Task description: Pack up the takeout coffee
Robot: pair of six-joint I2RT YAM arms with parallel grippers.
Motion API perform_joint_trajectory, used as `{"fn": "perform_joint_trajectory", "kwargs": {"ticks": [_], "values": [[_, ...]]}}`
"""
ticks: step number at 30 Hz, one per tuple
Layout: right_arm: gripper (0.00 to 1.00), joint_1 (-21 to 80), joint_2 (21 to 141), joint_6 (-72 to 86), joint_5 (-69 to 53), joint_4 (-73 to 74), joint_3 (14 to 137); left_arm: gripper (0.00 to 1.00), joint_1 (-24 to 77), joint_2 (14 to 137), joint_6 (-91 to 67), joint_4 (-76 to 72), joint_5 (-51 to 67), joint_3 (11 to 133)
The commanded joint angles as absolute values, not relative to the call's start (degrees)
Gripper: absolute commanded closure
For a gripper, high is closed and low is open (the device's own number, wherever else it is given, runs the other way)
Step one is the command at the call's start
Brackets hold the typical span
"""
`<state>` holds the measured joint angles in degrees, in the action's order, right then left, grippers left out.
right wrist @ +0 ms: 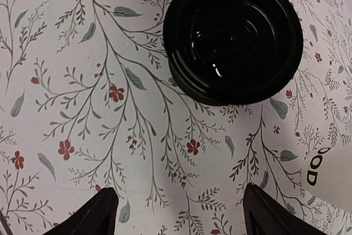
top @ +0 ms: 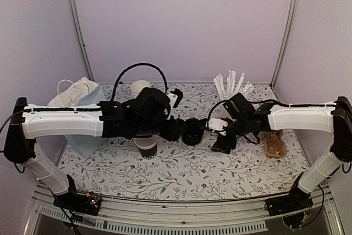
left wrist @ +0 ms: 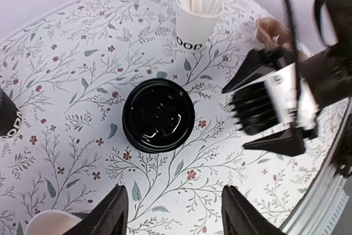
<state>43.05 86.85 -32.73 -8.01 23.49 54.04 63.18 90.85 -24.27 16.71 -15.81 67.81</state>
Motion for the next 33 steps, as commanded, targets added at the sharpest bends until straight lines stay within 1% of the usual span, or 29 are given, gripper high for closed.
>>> {"fn": "perform_joint_trajectory", "kwargs": {"ticks": [1,6,10,16,23,27,30,33], "values": [[0.17,44.2,95.3,-26.6,-1.8,18.4,61.1,0.4,63.6,84.0,-27.4,20.2,-19.4,67.5],[0.17,44.7,101.5,-23.2,-3.8,17.0,64.1,0.4,63.5,78.3,-28.7,20.8,-24.0,66.4],[0.19,45.1,105.8,-22.5,-4.2,15.8,66.7,0.4,62.7,76.0,-29.6,23.0,-26.3,65.8],[0.2,45.2,110.2,-21.0,1.7,8.8,69.0,0.4,62.3,74.0,-30.8,24.2,-26.7,64.4],[0.21,45.1,118.3,-20.8,6.1,4.5,77.3,0.4,62.3,71.4,-31.4,21.7,-24.0,61.1],[0.22,44.8,122.7,-21.7,7.3,2.9,82.0,0.4,62.2,70.5,-32.6,24.3,-26.0,61.0],[0.22,44.9,122.4,-21.9,5.0,4.0,82.8,0.4,61.4,70.2,-32.8,27.0,-27.7,62.0],[0.22,45.0,118.3,-22.3,1.0,6.9,80.7,0.43,58.0,71.4,-32.5,28.8,-24.7,63.9]]}}
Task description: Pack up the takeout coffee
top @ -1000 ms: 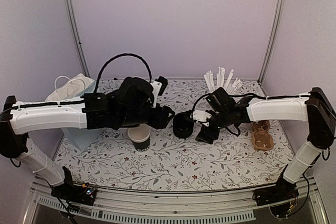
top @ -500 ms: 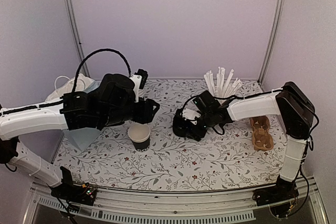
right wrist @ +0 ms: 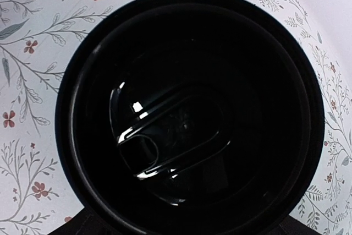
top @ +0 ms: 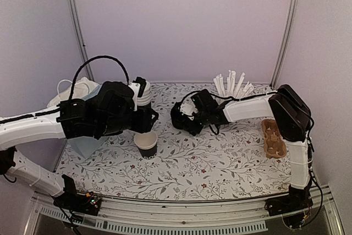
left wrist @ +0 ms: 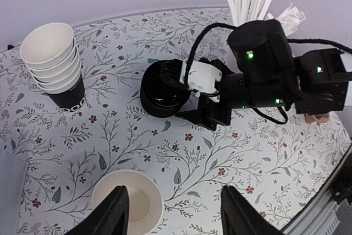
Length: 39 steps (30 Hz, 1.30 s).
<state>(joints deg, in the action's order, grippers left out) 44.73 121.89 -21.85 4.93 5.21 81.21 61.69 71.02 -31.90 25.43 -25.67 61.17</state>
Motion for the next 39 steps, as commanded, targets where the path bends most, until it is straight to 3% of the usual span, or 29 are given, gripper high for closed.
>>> {"fn": "perform_joint_trajectory", "kwargs": {"ticks": [1,6,15,19,22,33,39], "values": [[0.21,45.1,116.5,-22.6,-0.4,8.7,80.0,0.44,57.0,72.3,-32.3,29.2,-23.8,64.7],[0.09,45.1,106.0,-23.4,-5.8,19.9,75.4,0.53,52.6,79.2,-28.0,30.0,-17.2,71.0],[0.1,43.5,79.5,-28.8,-23.5,16.8,53.2,0.64,50.1,94.8,-21.2,33.8,-18.1,85.8],[0.12,41.4,76.4,-31.4,-20.4,14.8,50.5,0.67,49.0,102.0,-19.2,35.7,-16.9,92.7],[0.13,40.8,76.5,-32.2,-19.6,14.9,50.5,0.66,47.9,107.0,-18.9,37.0,-15.4,97.1],[0.15,40.8,75.5,-35.0,-17.9,12.9,48.1,0.46,43.8,118.9,-15.8,41.9,-12.6,105.6],[0.15,40.8,75.0,-34.9,-17.8,12.0,47.4,0.44,41.3,122.5,-12.7,43.0,-9.6,108.6]]}}
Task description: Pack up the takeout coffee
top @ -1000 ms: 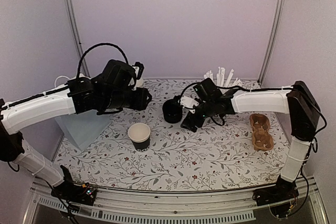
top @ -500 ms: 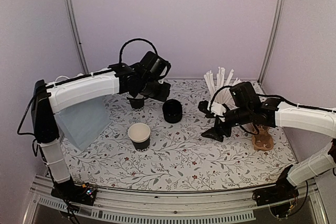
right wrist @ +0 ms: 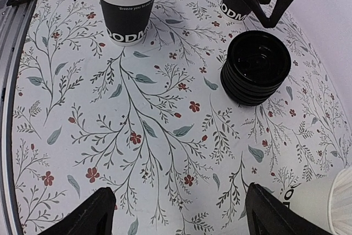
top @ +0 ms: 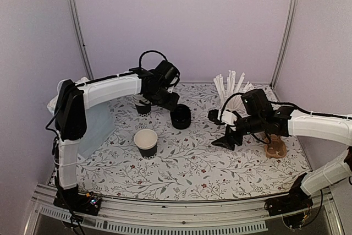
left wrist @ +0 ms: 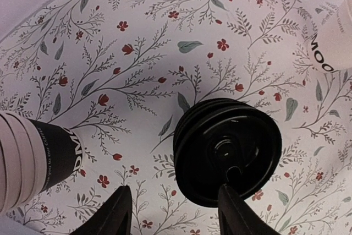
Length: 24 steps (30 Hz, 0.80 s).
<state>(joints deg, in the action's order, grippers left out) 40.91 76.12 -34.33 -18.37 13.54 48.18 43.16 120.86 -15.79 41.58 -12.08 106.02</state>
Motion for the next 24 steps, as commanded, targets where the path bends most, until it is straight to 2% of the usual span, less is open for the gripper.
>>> {"fn": "perform_joint_trajectory", "kwargs": {"ticks": [1,12,24], "values": [[0.15,40.9,75.2,-35.0,-17.6,11.9,47.5,0.44,41.2,123.0,-12.3,42.9,-9.7,108.9],[0.15,40.9,77.8,-35.3,-16.3,11.4,47.5,0.51,41.1,126.0,-9.1,41.9,-7.9,110.5],[0.15,40.8,78.1,-35.7,-16.1,11.5,47.4,0.68,41.0,128.6,-9.6,42.2,-9.6,112.9]]}}
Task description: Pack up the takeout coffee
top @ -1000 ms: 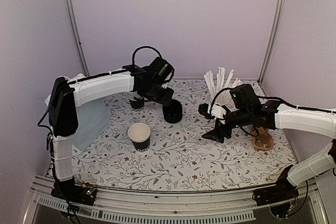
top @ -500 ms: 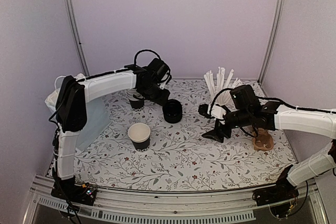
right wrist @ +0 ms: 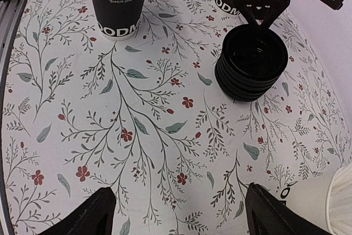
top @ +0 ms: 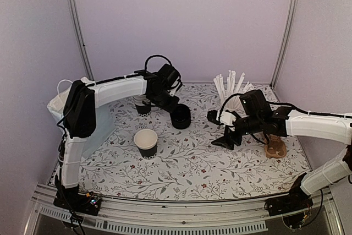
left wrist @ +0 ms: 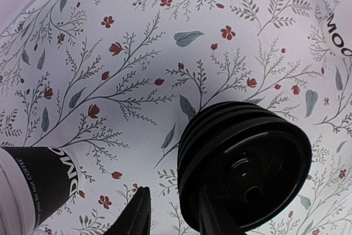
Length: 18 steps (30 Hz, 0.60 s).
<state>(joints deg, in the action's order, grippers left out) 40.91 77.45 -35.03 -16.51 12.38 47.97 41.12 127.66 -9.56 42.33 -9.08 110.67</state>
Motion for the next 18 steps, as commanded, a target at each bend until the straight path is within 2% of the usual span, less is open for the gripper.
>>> {"fn": "perform_joint_trajectory", "kwargs": {"ticks": [1,8,18], "values": [[0.15,40.9,78.1,-35.7,-16.1,11.5,47.4,0.69,41.0,128.6,-9.6,42.2,-9.7,113.0],[0.15,40.8,78.1,-35.9,-16.0,11.4,47.3,0.74,41.0,128.6,-9.4,42.1,-8.9,113.2],[0.15,40.9,78.2,-36.0,-15.9,11.5,47.2,0.67,41.3,129.4,-9.4,42.1,-7.8,113.7]]}}
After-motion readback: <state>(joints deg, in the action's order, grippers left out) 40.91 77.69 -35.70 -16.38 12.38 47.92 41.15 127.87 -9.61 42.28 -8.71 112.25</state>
